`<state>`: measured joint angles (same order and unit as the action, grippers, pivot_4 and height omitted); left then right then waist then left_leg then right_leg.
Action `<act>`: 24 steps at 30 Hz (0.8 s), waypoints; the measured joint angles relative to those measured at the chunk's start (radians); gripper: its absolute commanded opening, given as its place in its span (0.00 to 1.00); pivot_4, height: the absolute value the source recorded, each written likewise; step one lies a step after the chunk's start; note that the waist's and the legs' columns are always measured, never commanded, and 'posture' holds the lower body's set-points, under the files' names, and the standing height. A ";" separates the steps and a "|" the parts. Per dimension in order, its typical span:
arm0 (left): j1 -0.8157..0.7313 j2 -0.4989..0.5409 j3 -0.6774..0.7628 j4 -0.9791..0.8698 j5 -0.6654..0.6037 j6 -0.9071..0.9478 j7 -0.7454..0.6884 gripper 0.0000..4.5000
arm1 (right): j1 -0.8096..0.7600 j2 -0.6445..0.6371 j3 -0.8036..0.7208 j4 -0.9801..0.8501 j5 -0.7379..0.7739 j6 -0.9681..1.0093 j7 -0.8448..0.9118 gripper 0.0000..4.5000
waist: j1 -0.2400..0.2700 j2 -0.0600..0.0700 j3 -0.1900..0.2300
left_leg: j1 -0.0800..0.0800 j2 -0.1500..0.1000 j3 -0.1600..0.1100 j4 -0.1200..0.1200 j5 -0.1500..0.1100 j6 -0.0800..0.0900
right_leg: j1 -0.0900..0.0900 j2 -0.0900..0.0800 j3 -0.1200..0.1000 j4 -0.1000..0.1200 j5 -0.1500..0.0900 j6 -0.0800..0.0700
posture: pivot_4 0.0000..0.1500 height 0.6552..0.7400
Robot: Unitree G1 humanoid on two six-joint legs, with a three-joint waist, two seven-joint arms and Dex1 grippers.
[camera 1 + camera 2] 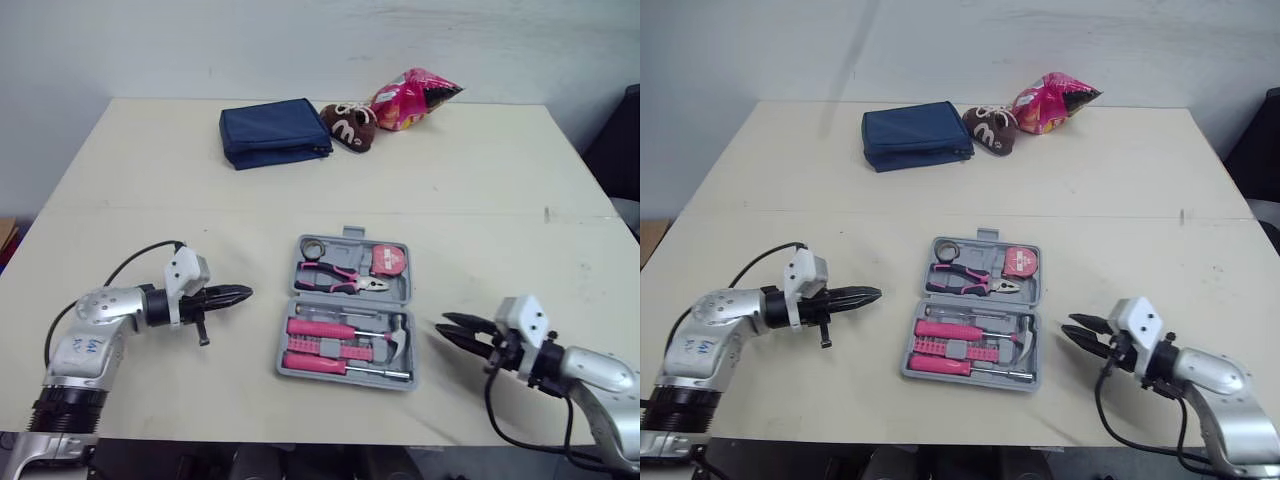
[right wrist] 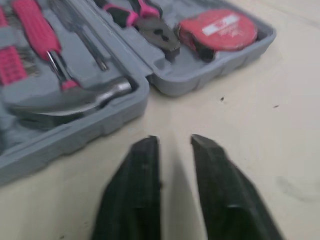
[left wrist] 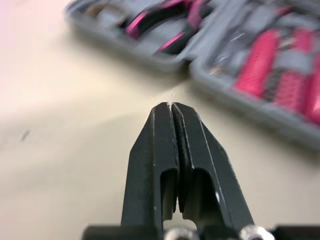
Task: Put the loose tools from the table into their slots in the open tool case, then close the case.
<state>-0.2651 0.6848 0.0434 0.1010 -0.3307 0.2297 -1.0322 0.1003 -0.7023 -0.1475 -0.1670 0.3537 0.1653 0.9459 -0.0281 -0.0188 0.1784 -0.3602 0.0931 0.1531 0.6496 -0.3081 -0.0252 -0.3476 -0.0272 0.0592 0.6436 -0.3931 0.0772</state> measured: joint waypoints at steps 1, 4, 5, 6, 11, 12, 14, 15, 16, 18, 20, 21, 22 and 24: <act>-0.012 -0.017 -0.019 0.023 0.020 -0.013 0.008 0.00 | -0.024 0.000 0.025 0.025 -0.022 -0.003 -0.003 0.01 | 0.000 0.000 0.000 | -0.004 0.000 0.000 0.001 0.000 0.000 | -0.004 0.000 0.000 0.001 0.000 0.000 | 1.00 1.00; -0.055 -0.047 -0.065 0.072 0.067 -0.046 0.017 0.00 | -0.075 0.006 0.062 0.067 -0.044 -0.023 0.002 0.01 | -0.001 -0.001 0.000 | -0.012 0.002 0.002 0.007 0.001 -0.001 | -0.013 0.002 0.001 0.008 0.000 0.001 | 1.00 1.00; -0.078 -0.050 -0.082 0.078 0.086 -0.056 0.018 0.00 | -0.093 0.009 0.071 0.081 -0.049 -0.029 0.003 0.01 | -0.002 -0.002 0.000 | -0.012 0.004 0.002 0.009 0.001 -0.001 | -0.013 0.003 0.001 0.009 0.000 0.001 | 1.00 1.00; -0.096 -0.056 -0.096 0.090 0.103 -0.059 0.020 0.00 | -0.112 0.014 0.083 0.095 -0.056 -0.033 0.003 0.01 | -0.003 -0.002 0.000 | -0.011 0.004 0.002 0.010 0.001 -0.002 | -0.013 0.003 0.001 0.011 0.000 0.001 | 1.00 1.00; -0.124 -0.099 -0.133 0.109 0.112 -0.053 0.018 0.00 | -0.169 0.037 0.120 0.128 -0.078 -0.035 -0.003 0.01 | -0.023 -0.002 0.001 | -0.008 0.004 0.003 0.012 0.004 -0.003 | -0.012 0.003 0.002 0.017 0.001 0.002 | 1.00 1.00; -0.126 -0.103 -0.139 0.105 0.111 -0.048 0.012 0.00 | -0.183 0.042 0.131 0.129 -0.081 -0.031 -0.005 0.01 | -0.027 -0.002 0.001 | -0.008 0.004 0.002 0.012 0.005 -0.003 | -0.012 0.004 0.002 0.017 0.002 0.002 | 1.00 1.00; -0.132 -0.117 -0.145 0.099 0.110 -0.033 0.012 0.00 | -0.211 0.058 0.152 0.129 -0.087 -0.015 -0.008 0.01 | -0.029 -0.002 0.001 | -0.008 0.004 0.002 0.012 0.005 -0.003 | -0.012 0.004 0.002 0.018 0.002 0.002 | 1.00 1.00; -0.132 -0.121 -0.148 0.092 0.110 -0.022 0.015 0.00 | -0.225 0.066 0.164 0.129 -0.089 -0.006 -0.011 0.01 | -0.029 -0.002 0.001 | -0.008 0.004 0.002 0.012 0.005 -0.004 | -0.012 0.004 0.002 0.018 0.002 0.002 | 1.00 1.00; -0.132 -0.123 -0.148 0.083 0.110 -0.011 0.019 0.00 | -0.240 0.073 0.179 0.129 -0.092 0.000 -0.015 0.01 | -0.028 -0.002 0.001 | -0.009 0.004 0.002 0.012 0.005 -0.003 | -0.013 0.004 0.002 0.018 0.002 0.002 | 1.00 1.00; -0.130 -0.131 -0.149 0.064 0.110 0.013 0.032 0.00 | -0.260 0.086 0.190 0.129 -0.103 0.016 -0.022 0.01 | -0.027 -0.002 0.001 | -0.010 0.004 0.002 0.012 0.005 -0.003 | -0.014 0.003 0.002 0.017 0.002 0.002 | 1.00 1.00; -0.125 -0.130 -0.144 0.047 0.110 0.038 0.039 0.00 | -0.285 0.088 0.200 0.132 -0.115 0.034 -0.027 0.01 | -0.027 -0.002 0.001 | -0.010 0.003 0.002 0.012 0.005 -0.003 | -0.013 0.003 0.002 0.017 0.002 0.002 | 1.00 1.00; -0.122 -0.129 -0.142 0.037 0.110 0.053 0.045 0.00 | -0.296 0.090 0.205 0.133 -0.123 0.041 -0.031 0.01 | -0.028 -0.002 0.001 | -0.010 0.003 0.002 0.013 0.005 -0.003 | -0.013 0.003 0.002 0.017 0.002 0.002 | 1.00 1.00; -0.119 -0.127 -0.141 0.025 0.111 0.069 0.051 0.00 | -0.307 0.093 0.210 0.135 -0.129 0.050 -0.035 0.01 | -0.028 -0.002 0.001 | -0.010 0.003 0.002 0.013 0.005 -0.003 | -0.013 0.003 0.002 0.018 0.002 0.002 | 1.00 1.00; -0.114 -0.124 -0.139 0.006 0.111 0.094 0.059 0.00 | -0.319 0.099 0.214 0.139 -0.134 0.057 -0.038 0.01 | -0.028 -0.002 0.001 | -0.010 0.004 0.002 0.013 0.005 -0.003 | -0.013 0.003 0.002 0.018 0.002 0.002 | 1.00 1.00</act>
<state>-0.3790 0.5606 -0.0955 0.1067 -0.2201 0.3234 -0.9727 -0.2190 -0.6035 0.0667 -0.0281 0.2194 0.2227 0.9081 -0.0566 -0.0209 0.1793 -0.3699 0.0967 0.1550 0.6621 -0.3031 -0.0285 -0.3611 -0.0243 0.0611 0.6613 -0.3913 0.0793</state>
